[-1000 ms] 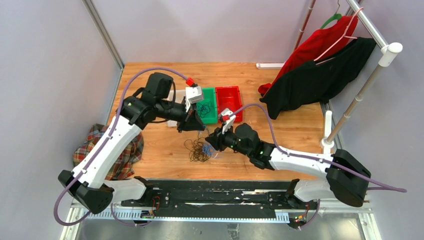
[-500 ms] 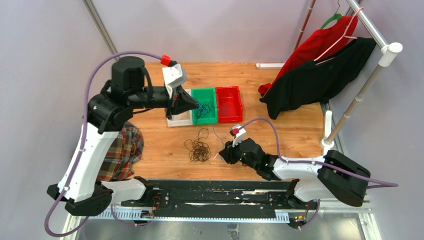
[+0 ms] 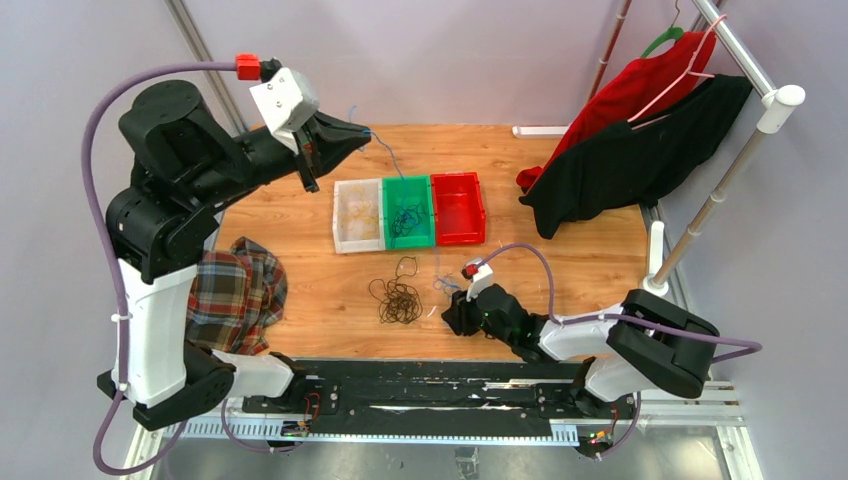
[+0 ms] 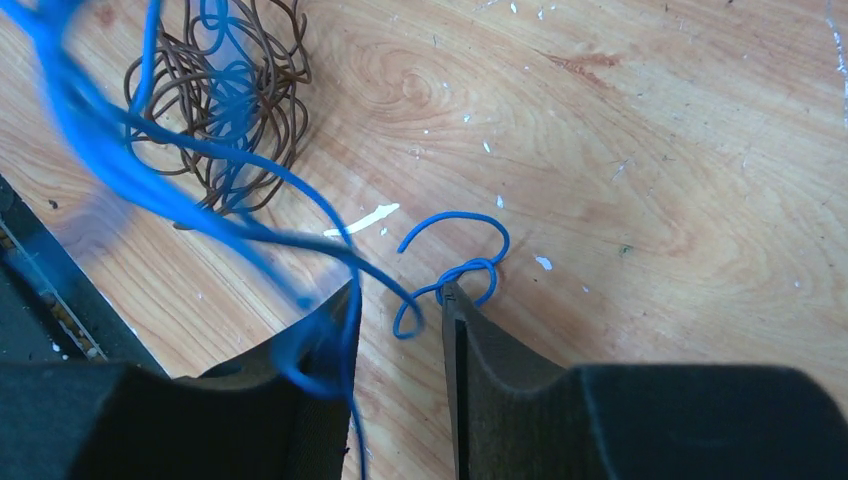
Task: Untangle the cables
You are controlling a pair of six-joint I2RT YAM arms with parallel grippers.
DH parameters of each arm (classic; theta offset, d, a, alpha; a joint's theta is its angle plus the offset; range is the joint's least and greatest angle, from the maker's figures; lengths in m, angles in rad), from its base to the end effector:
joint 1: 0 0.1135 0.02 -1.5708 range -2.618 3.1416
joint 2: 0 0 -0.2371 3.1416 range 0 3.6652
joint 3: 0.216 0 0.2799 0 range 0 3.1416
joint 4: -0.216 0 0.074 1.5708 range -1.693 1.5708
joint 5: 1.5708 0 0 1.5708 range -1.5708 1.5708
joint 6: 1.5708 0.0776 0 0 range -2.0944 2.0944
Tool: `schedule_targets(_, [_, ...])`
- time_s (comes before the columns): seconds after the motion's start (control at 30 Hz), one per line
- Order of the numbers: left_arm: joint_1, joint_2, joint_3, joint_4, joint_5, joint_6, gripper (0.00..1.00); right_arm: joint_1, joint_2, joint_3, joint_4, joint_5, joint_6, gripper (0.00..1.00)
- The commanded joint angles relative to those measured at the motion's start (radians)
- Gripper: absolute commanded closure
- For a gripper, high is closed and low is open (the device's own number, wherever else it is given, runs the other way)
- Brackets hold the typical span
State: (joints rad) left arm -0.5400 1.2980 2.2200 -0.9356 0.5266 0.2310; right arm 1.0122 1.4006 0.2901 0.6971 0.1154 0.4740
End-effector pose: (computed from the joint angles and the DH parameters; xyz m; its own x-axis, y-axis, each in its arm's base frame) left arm 0.1640 -0.1438 0.5940 0.1891 0.1174 -0.9749 0.8549 0.4687 0.2223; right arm 0.1631 0.2441 0.0682 -0.5484 -0.0220 -0.8359 -0.6026 0.7035 0.3768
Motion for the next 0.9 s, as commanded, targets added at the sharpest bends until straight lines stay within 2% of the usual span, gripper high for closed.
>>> schedule_targets(0.0, [-0.005,-0.021,0.003,0.141,-0.16,-0.014,1.0,0.016,0.028,-0.018,0.049,0.015,0.022,0.63])
schedule_targets(0.17, [-0.005,-0.072,-0.064,0.341,-0.332,-0.022,1.0,0.017,0.035,-0.038,0.063,0.017,0.029,0.61])
schedule_targets(0.43, [-0.005,-0.059,-0.055,0.495,-0.489,0.016,1.0,0.025,0.036,-0.07,0.08,0.019,0.043,0.62])
schedule_targets(0.6, [-0.005,-0.039,-0.033,0.446,-0.445,0.032,1.0,0.028,0.0,-0.077,0.084,0.004,0.05,0.62])
schedule_targets(0.87, [-0.005,-0.12,-0.445,0.517,-0.455,0.048,1.0,0.028,-0.235,0.043,-0.163,0.031,-0.012,0.62])
